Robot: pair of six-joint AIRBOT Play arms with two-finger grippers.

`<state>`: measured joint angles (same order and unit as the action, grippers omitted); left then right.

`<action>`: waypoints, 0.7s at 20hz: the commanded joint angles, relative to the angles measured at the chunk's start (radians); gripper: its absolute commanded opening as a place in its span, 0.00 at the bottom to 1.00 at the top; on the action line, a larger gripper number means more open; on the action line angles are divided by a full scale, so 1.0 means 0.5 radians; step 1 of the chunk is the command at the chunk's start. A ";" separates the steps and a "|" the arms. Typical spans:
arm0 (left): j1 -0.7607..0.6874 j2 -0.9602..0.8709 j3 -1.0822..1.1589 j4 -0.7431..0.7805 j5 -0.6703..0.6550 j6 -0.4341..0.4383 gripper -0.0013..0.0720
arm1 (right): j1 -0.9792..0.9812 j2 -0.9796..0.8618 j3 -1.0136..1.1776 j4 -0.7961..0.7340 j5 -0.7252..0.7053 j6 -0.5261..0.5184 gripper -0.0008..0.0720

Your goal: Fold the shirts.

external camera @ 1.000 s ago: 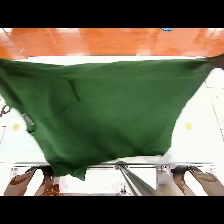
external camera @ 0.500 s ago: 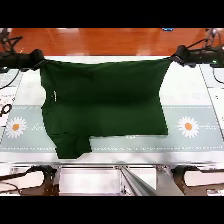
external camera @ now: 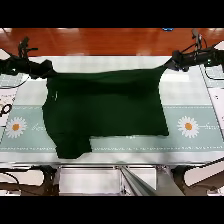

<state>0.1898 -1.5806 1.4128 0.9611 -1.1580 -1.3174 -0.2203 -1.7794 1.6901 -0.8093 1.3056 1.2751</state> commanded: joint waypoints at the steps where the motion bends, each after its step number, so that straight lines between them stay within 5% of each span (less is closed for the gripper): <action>1: 0.027 -0.003 -0.159 0.008 -0.281 0.133 0.04 | -0.017 -0.016 -0.089 -0.246 0.258 0.037 0.04; 14: 0.036 -0.007 -0.391 0.327 -0.266 0.099 0.04 | 0.000 -0.022 -0.345 -0.499 0.213 0.150 0.04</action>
<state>0.2066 -1.5826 1.2213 1.0790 -1.2896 -1.2644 -0.2249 -1.7897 1.5211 -1.0405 1.4204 1.3392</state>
